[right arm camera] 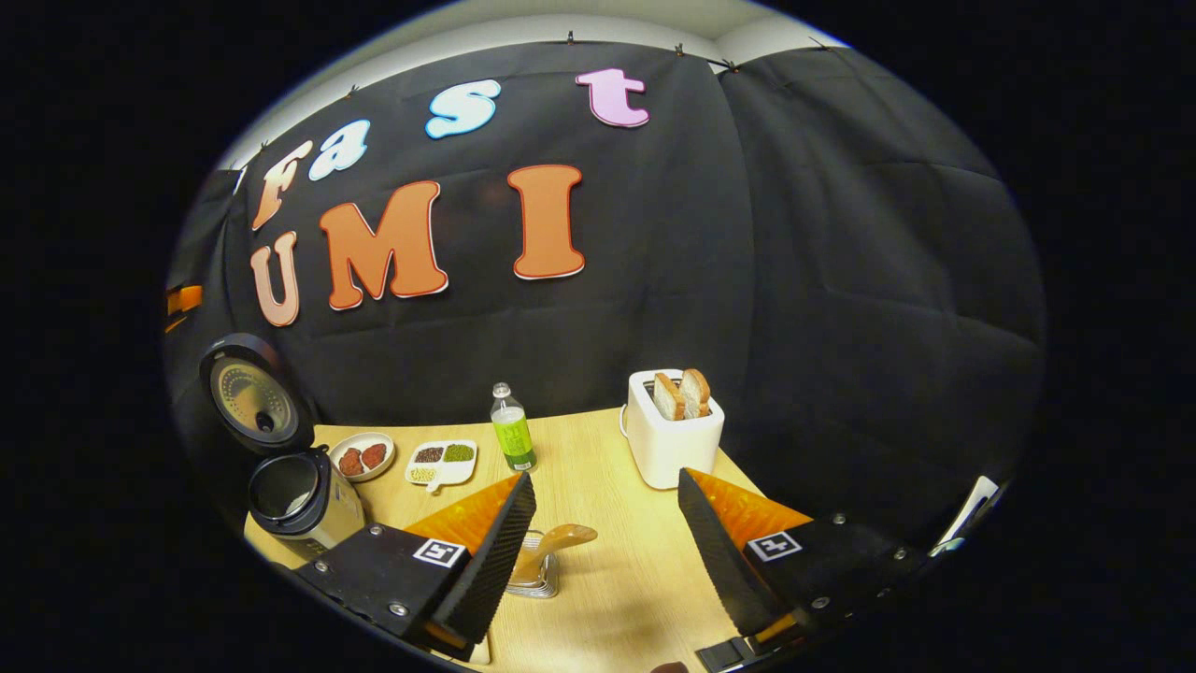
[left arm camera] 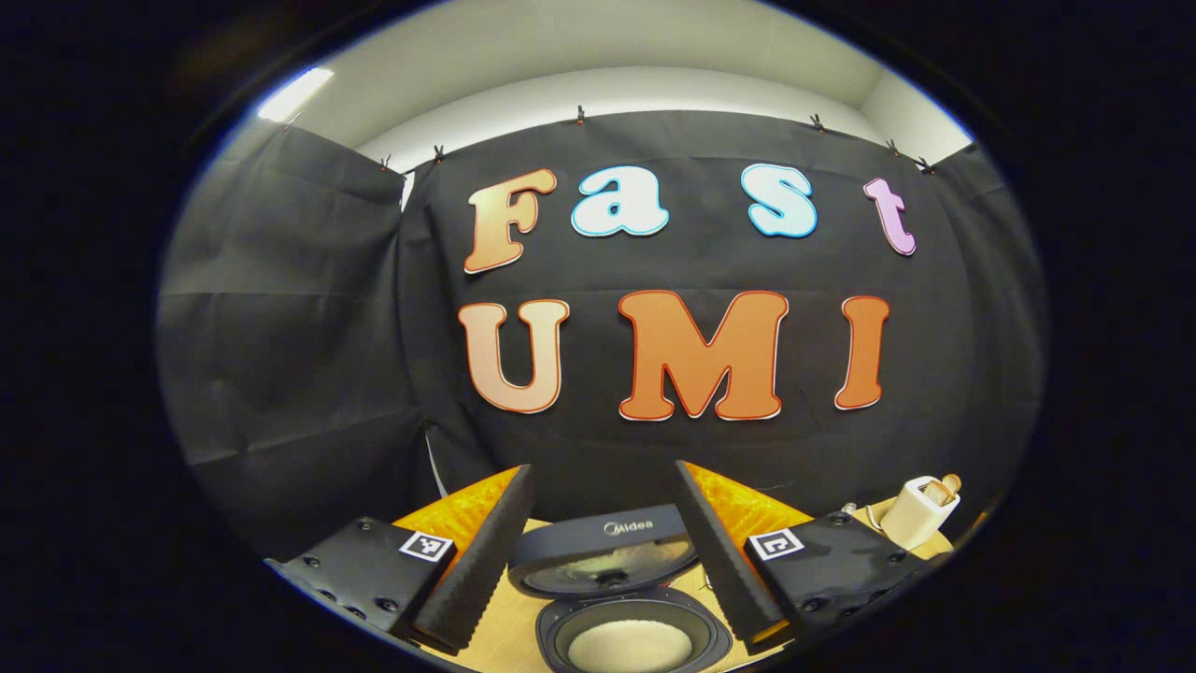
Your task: Close the left gripper, press the button to open the rice cooker; take a wooden spoon from the chopstick holder with the right hand, scoop a spoonful of rice and pour it into the rice cooker, then put the wooden spoon back into the chopstick holder.
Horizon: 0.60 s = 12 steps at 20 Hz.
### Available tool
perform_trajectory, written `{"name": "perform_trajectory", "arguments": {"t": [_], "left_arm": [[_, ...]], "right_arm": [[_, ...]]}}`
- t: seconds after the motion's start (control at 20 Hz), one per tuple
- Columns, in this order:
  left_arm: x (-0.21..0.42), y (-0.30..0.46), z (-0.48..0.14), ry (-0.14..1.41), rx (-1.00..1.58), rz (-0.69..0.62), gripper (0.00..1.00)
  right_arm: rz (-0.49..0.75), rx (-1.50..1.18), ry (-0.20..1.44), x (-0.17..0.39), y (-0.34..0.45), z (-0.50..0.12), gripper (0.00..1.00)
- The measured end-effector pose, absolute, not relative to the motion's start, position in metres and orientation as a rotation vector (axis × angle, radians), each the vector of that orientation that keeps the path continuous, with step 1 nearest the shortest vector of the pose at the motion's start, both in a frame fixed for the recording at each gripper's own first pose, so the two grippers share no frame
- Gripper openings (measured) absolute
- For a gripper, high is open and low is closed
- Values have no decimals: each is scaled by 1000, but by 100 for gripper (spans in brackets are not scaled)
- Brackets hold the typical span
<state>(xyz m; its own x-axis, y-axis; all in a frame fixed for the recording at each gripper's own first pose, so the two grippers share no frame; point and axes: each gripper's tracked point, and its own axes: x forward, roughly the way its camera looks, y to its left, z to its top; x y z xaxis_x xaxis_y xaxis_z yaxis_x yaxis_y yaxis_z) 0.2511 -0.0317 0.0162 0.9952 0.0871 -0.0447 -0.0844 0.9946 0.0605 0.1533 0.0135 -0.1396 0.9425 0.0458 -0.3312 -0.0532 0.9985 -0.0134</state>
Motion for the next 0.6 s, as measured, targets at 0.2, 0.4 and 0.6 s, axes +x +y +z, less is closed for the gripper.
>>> {"name": "perform_trajectory", "arguments": {"t": [0.2, 0.4, 0.6], "left_arm": [[306, -39, 3, 82, 92, 97, 100], [343, -44, -40, 180, 89, 99, 100], [341, -47, -82, 291, 43, 83, 97]], "right_arm": [[70, -29, 324, 146, 16, -124, 94], [82, -30, 290, 144, 19, -103, 94], [73, -2, 243, 144, 13, -81, 94]]}}
